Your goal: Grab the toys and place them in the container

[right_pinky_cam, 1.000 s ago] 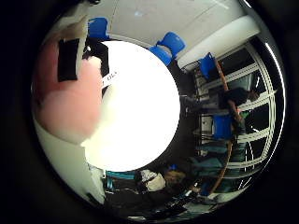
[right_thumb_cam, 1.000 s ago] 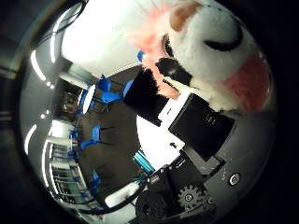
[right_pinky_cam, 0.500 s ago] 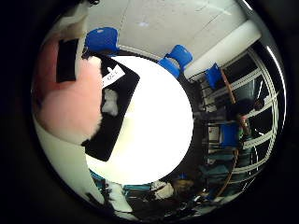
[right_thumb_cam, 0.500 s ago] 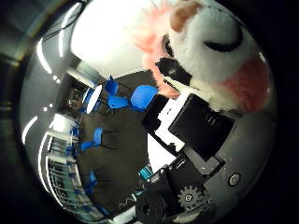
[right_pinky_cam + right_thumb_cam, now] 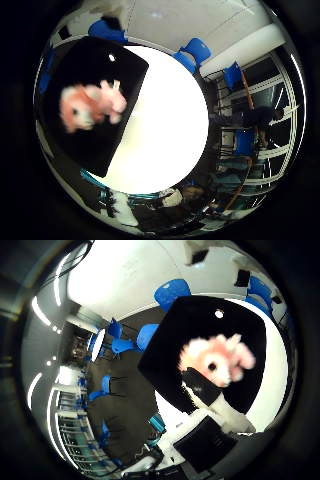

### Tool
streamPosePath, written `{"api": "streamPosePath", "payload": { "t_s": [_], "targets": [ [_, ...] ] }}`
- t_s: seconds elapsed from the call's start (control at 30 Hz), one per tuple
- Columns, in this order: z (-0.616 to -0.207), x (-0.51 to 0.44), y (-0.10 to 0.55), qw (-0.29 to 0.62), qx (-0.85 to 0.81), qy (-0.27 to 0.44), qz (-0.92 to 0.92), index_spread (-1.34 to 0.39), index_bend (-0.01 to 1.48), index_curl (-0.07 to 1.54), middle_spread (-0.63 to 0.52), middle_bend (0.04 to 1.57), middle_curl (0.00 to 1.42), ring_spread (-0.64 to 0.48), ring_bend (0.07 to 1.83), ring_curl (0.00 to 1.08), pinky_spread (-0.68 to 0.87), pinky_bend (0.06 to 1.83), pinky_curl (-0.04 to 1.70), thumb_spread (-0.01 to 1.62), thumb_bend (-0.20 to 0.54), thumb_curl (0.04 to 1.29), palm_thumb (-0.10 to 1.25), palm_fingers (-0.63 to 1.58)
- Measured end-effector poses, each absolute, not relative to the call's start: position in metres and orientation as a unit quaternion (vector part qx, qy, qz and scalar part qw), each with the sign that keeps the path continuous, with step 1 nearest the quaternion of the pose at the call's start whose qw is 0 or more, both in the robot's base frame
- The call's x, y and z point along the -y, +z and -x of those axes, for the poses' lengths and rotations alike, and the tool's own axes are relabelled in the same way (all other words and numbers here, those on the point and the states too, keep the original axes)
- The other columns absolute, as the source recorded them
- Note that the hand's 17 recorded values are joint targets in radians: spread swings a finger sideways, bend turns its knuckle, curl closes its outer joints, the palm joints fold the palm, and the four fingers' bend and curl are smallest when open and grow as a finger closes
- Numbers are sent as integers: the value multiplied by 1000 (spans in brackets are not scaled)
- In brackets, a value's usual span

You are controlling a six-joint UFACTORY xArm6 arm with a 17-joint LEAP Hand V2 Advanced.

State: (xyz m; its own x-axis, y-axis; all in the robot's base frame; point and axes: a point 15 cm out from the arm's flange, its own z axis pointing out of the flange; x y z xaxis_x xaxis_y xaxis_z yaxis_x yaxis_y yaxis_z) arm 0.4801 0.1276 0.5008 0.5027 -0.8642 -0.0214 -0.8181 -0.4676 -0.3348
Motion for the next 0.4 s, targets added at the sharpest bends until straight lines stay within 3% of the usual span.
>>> {"api": "streamPosePath", "payload": {
  "t_s": [0.4],
  "targets": [
    [-455, -69, 529, 153, -515, -87, 839, -490, 173, 316, -120, 582, 363, 167, 387, 239, 484, 468, 441, 1140, -19, 418, 728, 242]
  ]
}}
